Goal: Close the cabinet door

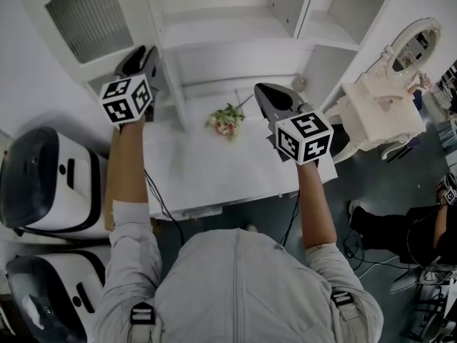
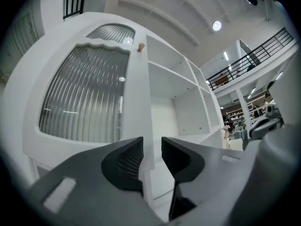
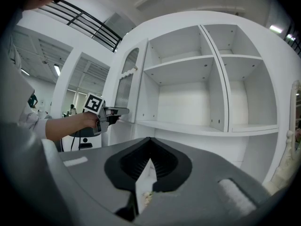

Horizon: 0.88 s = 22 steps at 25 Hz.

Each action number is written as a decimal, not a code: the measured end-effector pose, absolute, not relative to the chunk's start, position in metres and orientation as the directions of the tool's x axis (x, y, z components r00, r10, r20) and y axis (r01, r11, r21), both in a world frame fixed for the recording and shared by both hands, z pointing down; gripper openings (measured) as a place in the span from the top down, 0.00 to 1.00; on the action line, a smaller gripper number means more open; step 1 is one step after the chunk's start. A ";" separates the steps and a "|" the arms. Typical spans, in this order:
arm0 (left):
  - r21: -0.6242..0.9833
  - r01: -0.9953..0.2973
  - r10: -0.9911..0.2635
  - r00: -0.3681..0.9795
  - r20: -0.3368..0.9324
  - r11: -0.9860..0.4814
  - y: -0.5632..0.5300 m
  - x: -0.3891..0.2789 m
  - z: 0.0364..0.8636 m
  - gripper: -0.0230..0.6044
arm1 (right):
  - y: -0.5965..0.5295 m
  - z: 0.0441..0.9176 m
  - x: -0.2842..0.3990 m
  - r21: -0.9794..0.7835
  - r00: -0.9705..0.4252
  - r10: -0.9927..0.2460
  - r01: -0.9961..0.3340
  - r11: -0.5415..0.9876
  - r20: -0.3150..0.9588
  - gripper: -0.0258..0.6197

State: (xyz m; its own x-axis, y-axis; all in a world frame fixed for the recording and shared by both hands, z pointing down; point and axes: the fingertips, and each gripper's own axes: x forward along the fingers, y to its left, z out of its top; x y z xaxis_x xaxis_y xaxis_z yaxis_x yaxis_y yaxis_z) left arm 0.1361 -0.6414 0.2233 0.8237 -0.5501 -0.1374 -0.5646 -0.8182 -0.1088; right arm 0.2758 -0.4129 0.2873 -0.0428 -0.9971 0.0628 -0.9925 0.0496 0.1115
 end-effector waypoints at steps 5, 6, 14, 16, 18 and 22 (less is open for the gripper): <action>-0.206 -0.554 -0.544 0.832 -0.111 -0.807 -0.603 0.128 0.241 0.77 | -0.404 0.292 0.269 0.129 -0.058 -0.996 -0.989 0.066 0.063 0.96; -0.230 -0.547 -0.540 0.836 -0.095 -0.805 -0.594 0.128 0.248 0.77 | -0.402 0.293 0.268 0.136 -0.061 -0.996 -0.988 0.069 0.065 0.96; -0.246 -0.544 -0.552 0.833 -0.044 -0.802 -0.537 0.101 0.288 0.85 | -0.392 0.305 0.255 0.120 -0.116 -0.991 -0.985 0.123 0.069 0.96; -0.253 -0.549 -0.558 0.829 -0.041 -0.797 -0.526 0.092 0.291 0.88 | -0.391 0.303 0.253 0.120 -0.122 -0.991 -0.984 0.128 0.061 0.96; -0.258 -0.548 -0.560 0.828 -0.035 -0.795 -0.515 0.084 0.294 0.91 | -0.390 0.301 0.251 0.127 -0.124 -0.991 -0.983 0.130 0.056 0.96; -0.264 -0.537 -0.552 0.834 -0.022 -0.801 -0.500 0.068 0.295 0.94 | -0.393 0.298 0.245 0.145 -0.144 -0.988 -0.978 0.151 0.060 0.96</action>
State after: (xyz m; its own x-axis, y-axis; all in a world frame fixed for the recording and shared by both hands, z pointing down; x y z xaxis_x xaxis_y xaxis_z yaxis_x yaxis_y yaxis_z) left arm 0.0684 -0.4999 0.2951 0.8336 -0.5520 -0.0216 -0.5372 -0.8009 -0.2645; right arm 0.2448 -0.3933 0.2985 -0.1436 -0.9878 0.0595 -0.9779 0.1509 0.1447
